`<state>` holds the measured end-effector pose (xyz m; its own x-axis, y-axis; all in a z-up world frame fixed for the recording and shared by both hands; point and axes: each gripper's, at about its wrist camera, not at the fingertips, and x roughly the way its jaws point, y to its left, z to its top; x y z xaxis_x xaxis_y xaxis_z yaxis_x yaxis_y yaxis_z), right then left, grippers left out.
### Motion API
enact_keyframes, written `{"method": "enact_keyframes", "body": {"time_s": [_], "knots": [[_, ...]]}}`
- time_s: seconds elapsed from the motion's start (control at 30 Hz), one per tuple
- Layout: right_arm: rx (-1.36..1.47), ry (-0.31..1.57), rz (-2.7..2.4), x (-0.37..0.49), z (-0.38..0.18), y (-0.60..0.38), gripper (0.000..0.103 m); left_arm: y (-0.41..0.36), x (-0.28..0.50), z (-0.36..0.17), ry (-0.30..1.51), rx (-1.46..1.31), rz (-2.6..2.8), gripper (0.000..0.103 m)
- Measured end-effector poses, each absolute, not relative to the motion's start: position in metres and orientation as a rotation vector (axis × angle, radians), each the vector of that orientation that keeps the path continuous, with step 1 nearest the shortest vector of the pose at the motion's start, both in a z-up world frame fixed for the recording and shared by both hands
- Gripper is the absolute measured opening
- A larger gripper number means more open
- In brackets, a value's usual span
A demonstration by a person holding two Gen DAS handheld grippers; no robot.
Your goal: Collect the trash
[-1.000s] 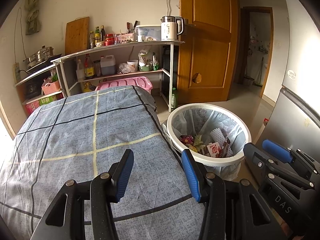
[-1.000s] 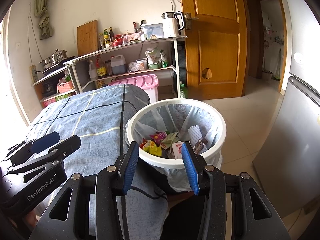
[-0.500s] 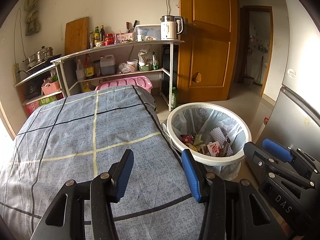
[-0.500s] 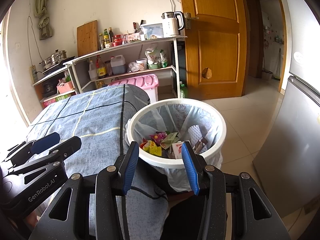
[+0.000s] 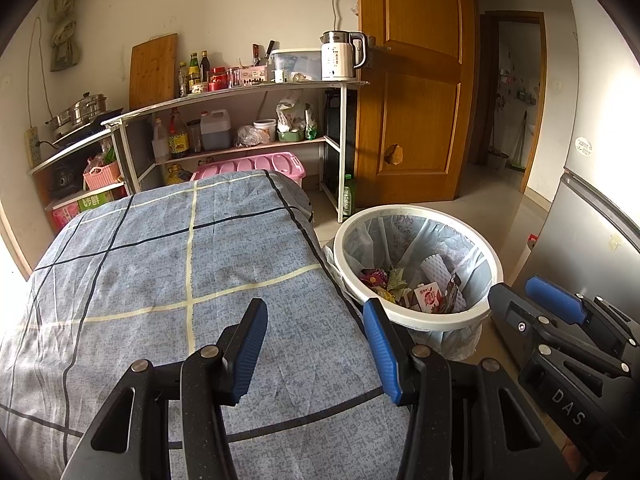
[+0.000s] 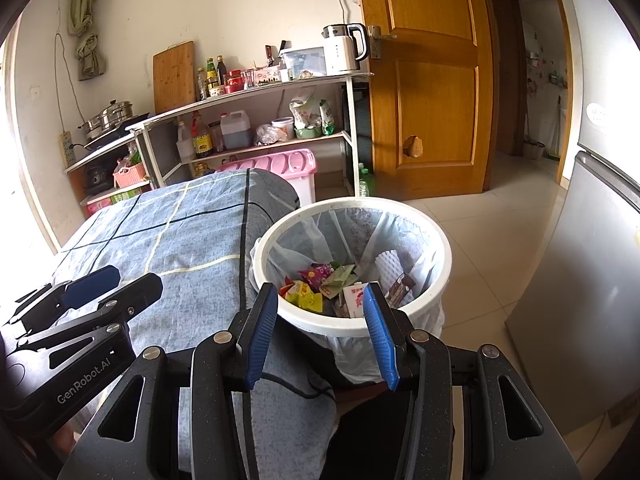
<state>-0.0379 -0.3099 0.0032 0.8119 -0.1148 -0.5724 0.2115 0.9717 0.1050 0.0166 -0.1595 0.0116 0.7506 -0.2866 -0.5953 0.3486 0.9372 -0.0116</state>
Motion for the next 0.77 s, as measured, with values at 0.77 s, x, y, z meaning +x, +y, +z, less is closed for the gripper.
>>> {"method": "enact_keyframes", "body": {"time_s": [0.77], "knots": [[0.169, 0.602, -0.176, -0.0389, 0.0034, -0.3083, 0.045, -0.1559, 0.0160, 0.0080, 0.645, 0.099, -0.351, 0.050]]}}
